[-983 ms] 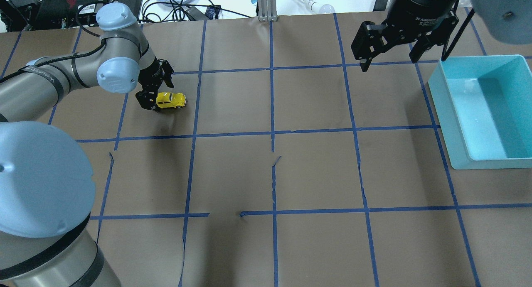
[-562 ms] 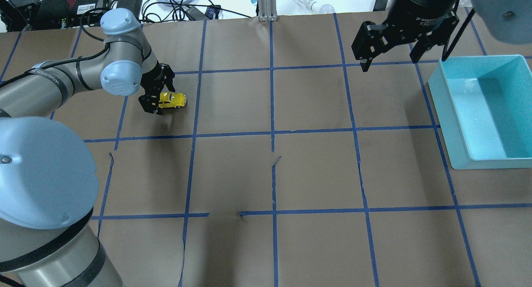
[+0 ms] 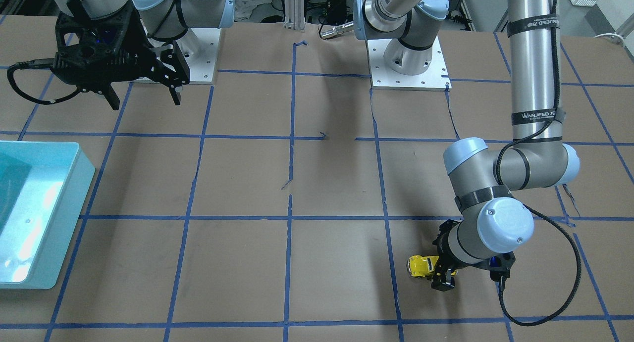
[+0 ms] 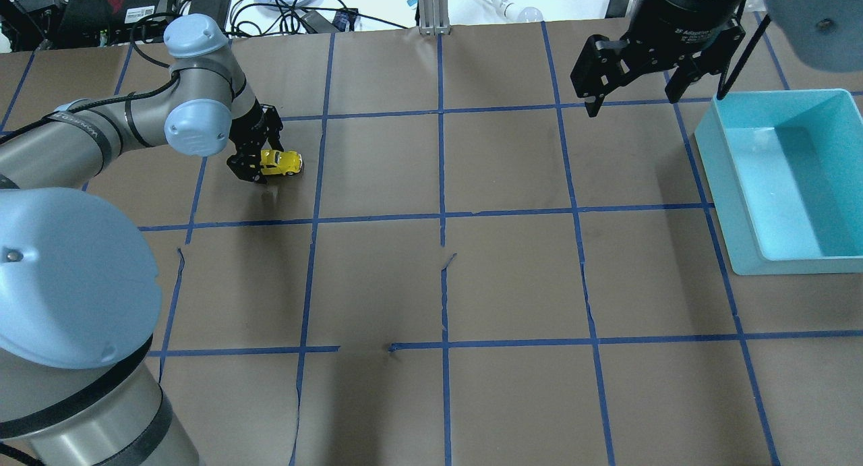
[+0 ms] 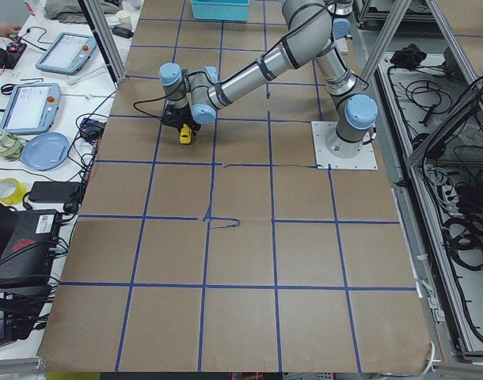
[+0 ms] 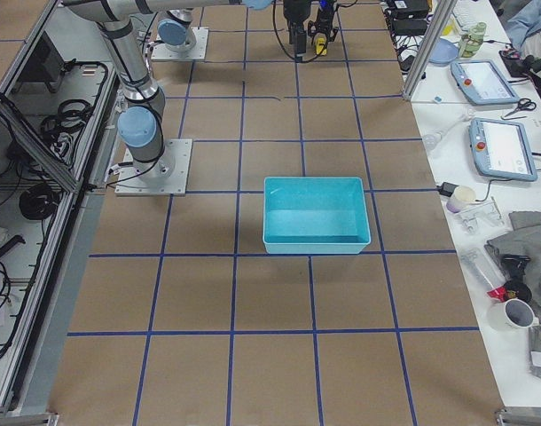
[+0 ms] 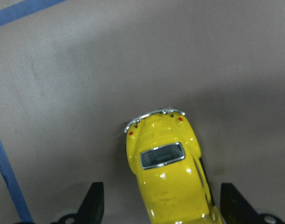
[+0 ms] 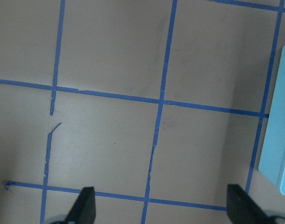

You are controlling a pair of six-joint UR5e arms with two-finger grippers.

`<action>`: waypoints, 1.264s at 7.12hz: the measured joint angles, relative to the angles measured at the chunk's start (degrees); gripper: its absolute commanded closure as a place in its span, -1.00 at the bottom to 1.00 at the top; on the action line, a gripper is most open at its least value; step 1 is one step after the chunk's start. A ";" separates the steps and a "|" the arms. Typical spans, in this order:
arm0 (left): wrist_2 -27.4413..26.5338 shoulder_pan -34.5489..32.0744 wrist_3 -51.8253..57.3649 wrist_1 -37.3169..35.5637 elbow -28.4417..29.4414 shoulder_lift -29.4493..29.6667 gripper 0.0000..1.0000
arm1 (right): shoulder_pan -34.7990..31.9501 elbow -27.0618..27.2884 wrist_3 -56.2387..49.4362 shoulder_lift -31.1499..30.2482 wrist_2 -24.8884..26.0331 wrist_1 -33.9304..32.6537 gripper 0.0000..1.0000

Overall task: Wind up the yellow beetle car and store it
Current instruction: 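Close the left gripper on the yellow car's body, then press the car down and drag it back toward the robot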

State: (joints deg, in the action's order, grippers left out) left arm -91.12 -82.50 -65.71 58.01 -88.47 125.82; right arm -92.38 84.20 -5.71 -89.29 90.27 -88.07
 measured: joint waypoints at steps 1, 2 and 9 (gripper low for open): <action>0.06 0.03 0.37 -0.47 0.14 -0.16 1.00 | 0.00 0.00 0.00 0.00 0.01 0.00 -1.00; 0.09 0.04 0.71 -0.74 0.37 -0.61 1.00 | 0.00 0.00 0.00 0.00 0.05 -0.02 -1.00; 3.60 -0.34 -14.88 -1.04 1.19 -0.48 1.00 | 0.00 0.00 0.00 0.00 0.00 -0.09 -1.00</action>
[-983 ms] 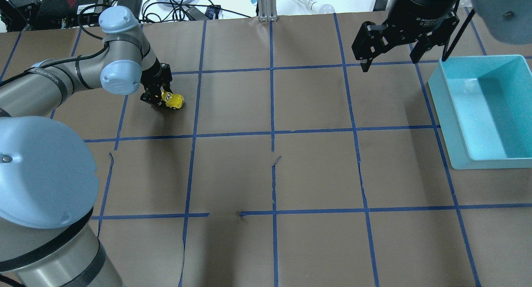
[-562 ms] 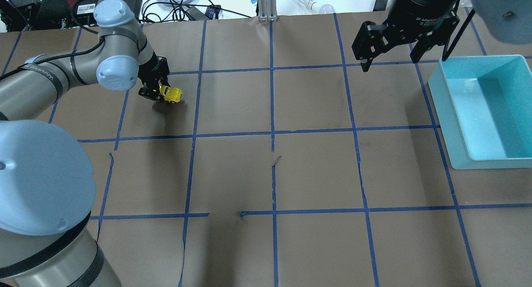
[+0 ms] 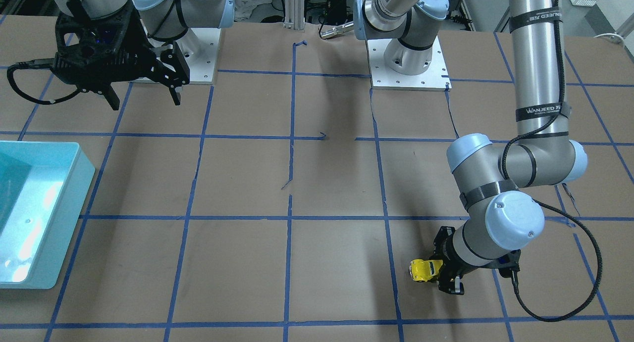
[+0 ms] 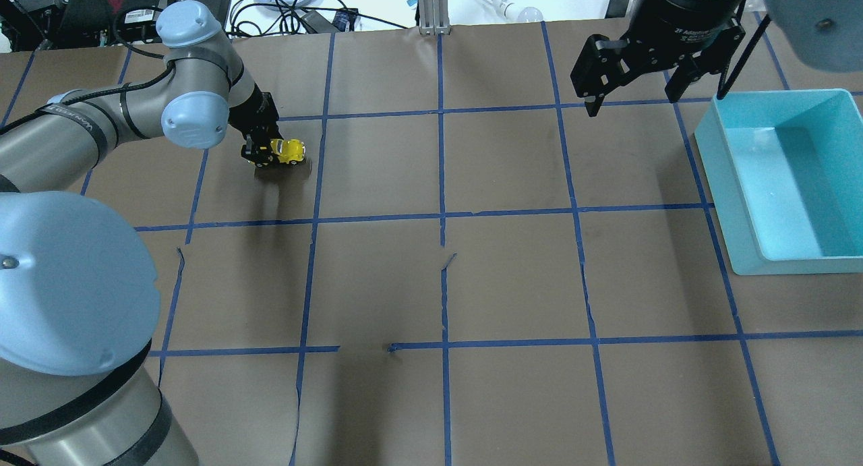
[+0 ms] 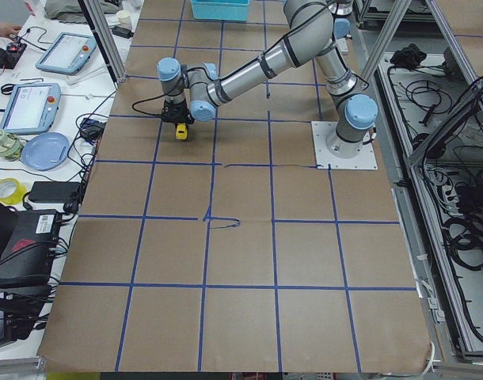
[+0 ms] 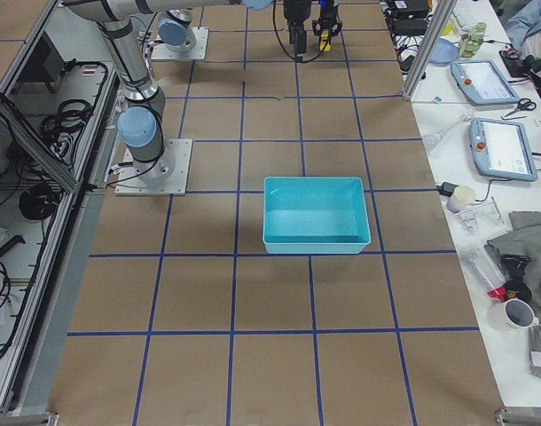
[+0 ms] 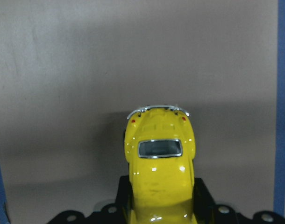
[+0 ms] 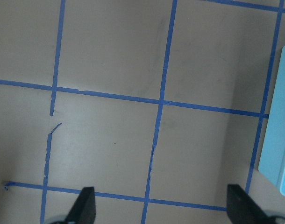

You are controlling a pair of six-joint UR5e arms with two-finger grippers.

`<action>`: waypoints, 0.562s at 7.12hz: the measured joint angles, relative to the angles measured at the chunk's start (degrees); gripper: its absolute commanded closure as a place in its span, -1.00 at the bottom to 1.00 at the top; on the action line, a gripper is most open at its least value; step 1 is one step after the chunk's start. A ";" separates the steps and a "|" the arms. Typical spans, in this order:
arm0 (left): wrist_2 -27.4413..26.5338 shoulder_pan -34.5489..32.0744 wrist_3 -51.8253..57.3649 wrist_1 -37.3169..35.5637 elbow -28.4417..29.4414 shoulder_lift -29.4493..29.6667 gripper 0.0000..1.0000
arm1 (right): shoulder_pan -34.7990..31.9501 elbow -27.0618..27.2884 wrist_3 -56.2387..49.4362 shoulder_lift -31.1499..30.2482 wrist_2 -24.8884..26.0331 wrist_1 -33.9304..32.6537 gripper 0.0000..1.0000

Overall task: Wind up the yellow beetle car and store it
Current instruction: 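Press the car down and drag it back toward the robot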

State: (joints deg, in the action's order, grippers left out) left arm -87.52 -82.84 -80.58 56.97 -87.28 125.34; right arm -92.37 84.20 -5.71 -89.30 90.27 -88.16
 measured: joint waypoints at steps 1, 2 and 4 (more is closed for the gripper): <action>0.36 -0.12 -0.29 -0.01 0.00 0.18 1.00 | 0.00 0.00 0.00 0.00 -0.01 0.00 -1.00; 0.53 -0.27 -0.39 0.00 -0.01 0.32 1.00 | 0.00 0.00 0.00 0.00 -0.01 0.00 -1.00; 0.37 -0.43 -0.58 0.45 -0.10 0.41 1.00 | -0.01 0.00 0.00 0.00 -0.01 0.00 -1.00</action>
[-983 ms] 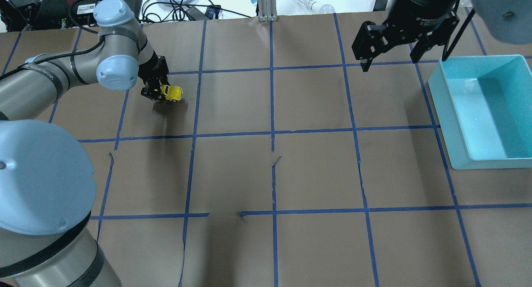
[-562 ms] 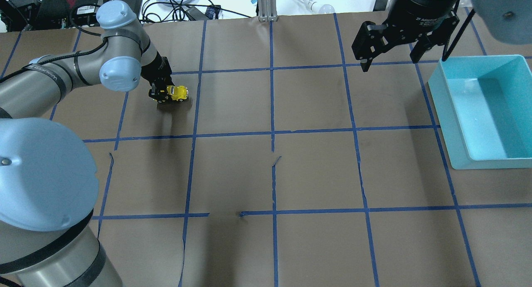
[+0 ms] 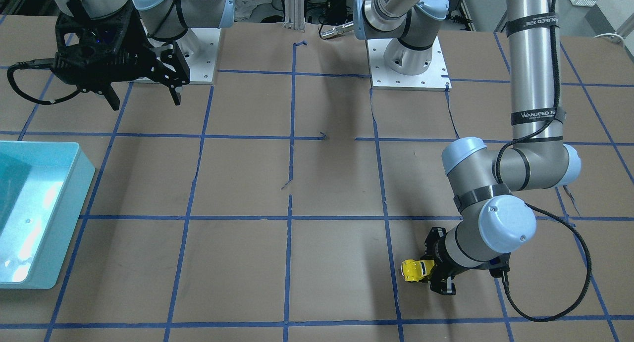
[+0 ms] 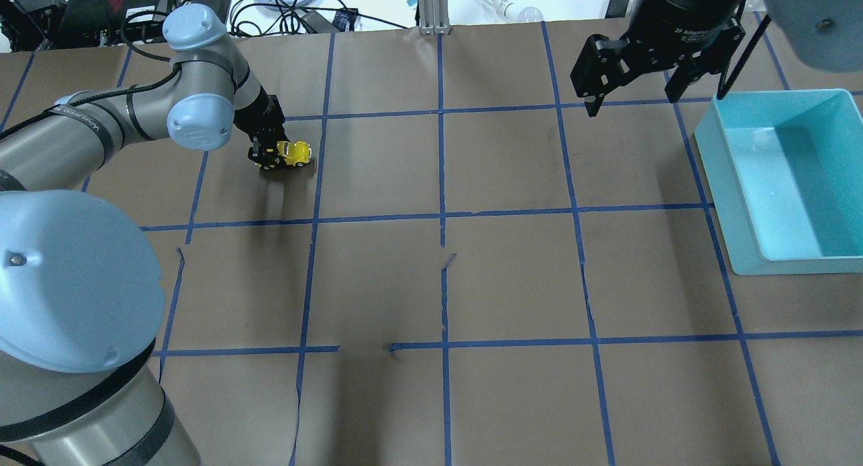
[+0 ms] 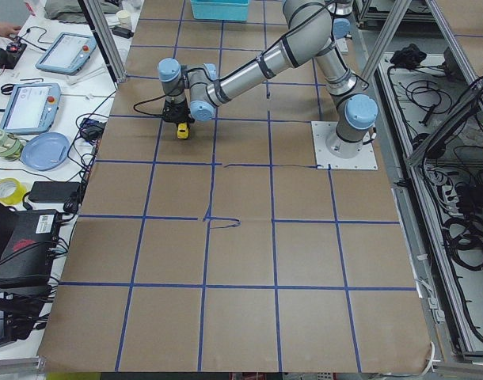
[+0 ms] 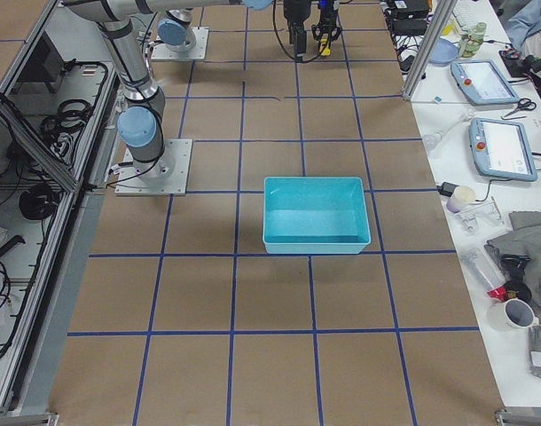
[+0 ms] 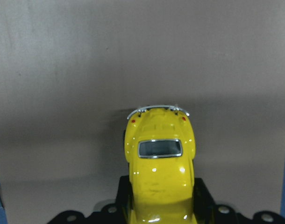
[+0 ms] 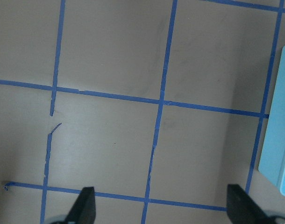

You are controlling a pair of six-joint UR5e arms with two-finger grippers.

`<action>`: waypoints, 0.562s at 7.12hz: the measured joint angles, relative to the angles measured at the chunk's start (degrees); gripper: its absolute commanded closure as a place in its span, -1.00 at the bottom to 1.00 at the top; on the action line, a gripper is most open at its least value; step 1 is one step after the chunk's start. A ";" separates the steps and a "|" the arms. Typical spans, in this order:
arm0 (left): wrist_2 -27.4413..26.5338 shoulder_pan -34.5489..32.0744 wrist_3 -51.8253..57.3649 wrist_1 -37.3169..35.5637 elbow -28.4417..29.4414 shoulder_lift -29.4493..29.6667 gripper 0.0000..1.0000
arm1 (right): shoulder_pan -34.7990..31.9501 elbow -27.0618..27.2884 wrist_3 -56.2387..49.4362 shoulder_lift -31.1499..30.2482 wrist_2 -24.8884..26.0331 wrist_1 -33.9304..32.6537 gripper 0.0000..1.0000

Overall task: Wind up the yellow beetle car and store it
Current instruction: 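Press the car down and drag it back toward the robot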

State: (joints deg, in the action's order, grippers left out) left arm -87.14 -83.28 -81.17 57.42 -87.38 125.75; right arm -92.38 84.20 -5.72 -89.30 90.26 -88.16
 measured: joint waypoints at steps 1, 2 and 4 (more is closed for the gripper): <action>-0.19 -0.05 -0.03 0.35 -0.06 0.04 1.00 | -0.02 0.00 0.00 0.00 0.00 0.00 -1.00; -0.32 -0.09 -0.04 0.66 -0.16 0.08 1.00 | 0.01 0.00 0.00 0.00 0.04 0.00 -1.00; -0.41 -0.13 0.09 0.92 -0.28 0.32 1.00 | 0.01 0.00 0.00 0.00 0.12 0.00 -1.00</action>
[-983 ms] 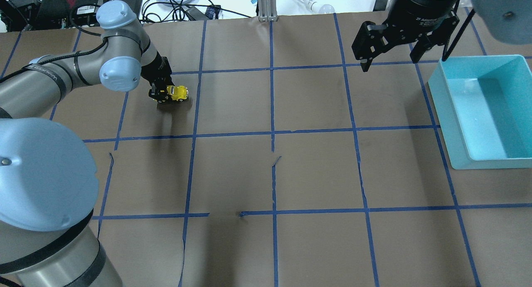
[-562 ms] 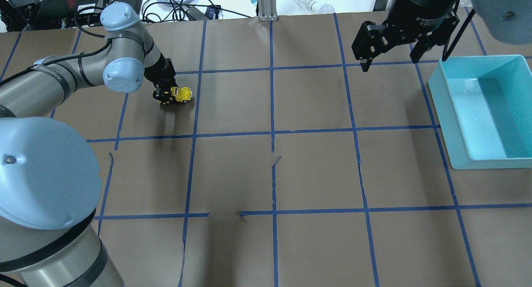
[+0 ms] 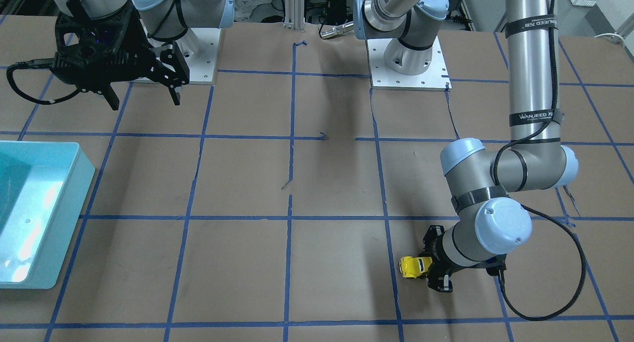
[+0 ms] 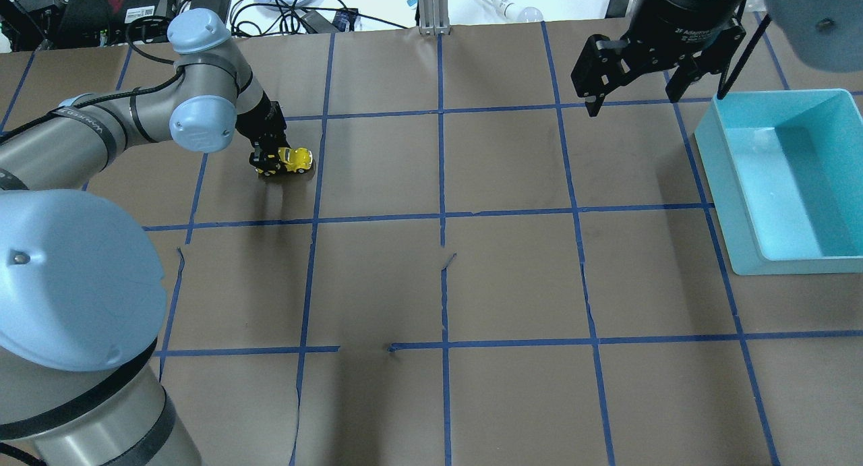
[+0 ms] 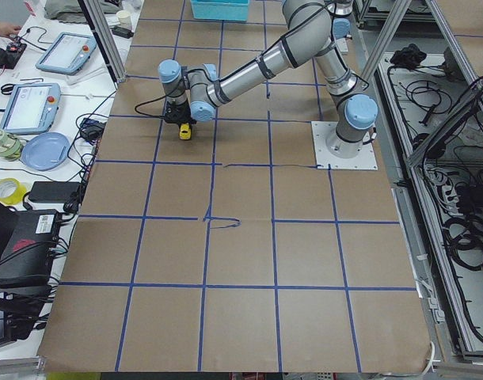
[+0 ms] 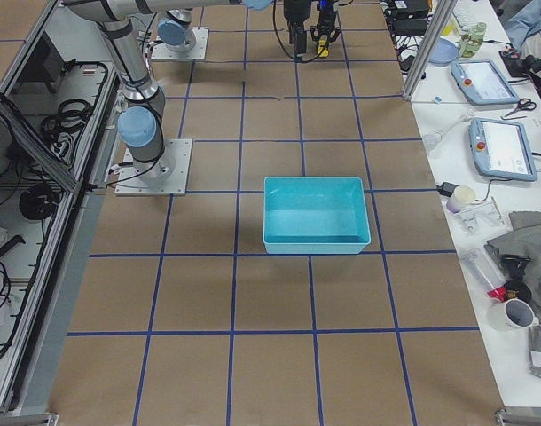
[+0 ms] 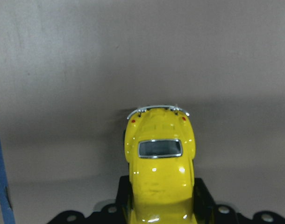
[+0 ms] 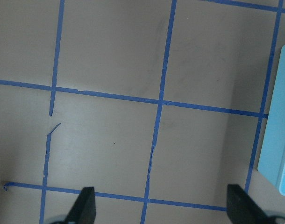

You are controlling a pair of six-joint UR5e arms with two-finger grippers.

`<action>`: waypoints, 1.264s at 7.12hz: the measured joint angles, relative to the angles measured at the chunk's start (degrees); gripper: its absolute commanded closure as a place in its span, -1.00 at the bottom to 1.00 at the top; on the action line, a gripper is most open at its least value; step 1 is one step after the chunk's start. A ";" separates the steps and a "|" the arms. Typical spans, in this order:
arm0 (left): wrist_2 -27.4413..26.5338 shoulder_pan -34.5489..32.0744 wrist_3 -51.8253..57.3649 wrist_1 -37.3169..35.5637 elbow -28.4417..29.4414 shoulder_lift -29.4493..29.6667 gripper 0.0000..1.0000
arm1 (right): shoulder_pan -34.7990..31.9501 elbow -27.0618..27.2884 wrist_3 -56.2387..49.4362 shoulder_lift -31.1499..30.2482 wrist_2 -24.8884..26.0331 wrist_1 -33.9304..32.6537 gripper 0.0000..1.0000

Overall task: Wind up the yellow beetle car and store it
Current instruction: 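Press the car down and drag it back toward the robot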

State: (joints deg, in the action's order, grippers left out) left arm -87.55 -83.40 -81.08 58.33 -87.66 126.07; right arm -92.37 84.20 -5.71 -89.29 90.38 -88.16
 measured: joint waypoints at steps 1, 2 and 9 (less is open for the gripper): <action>-0.09 0.00 0.31 0.02 0.04 0.19 1.00 | -0.04 0.00 0.00 0.00 -0.06 0.00 -1.00; -0.20 0.00 0.55 0.02 0.09 0.33 1.00 | -0.07 0.00 0.00 0.00 -0.09 0.00 -1.00; -1.55 0.69 3.09 0.01 -0.22 0.38 1.00 | -0.09 0.00 0.00 0.00 -0.07 0.00 -1.00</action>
State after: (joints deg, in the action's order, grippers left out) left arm -89.10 -82.72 -77.99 58.35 -87.88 126.45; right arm -92.46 84.20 -5.71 -89.30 90.31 -88.15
